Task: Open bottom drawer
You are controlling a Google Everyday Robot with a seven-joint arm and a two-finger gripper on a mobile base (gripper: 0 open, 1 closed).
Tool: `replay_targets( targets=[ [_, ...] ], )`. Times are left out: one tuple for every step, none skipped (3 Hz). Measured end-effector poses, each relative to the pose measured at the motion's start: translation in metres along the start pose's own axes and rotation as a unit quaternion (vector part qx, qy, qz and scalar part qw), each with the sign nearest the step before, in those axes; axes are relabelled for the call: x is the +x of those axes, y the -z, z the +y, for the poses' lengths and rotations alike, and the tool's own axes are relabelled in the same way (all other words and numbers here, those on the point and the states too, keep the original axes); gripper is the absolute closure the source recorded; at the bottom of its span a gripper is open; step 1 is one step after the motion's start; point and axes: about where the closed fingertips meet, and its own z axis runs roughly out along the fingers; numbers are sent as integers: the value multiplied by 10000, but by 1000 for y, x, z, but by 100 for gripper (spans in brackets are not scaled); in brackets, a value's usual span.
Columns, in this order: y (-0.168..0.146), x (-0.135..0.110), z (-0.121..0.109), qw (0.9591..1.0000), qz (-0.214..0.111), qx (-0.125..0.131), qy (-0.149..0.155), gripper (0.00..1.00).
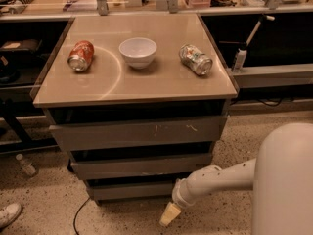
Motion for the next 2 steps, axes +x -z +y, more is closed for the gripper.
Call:
replay_targets(
  targets=[
    [-29, 6, -8, 9999, -86, -40, 33, 0],
    [-104, 32, -41, 9999, -123, -37, 37, 0]
  ],
)
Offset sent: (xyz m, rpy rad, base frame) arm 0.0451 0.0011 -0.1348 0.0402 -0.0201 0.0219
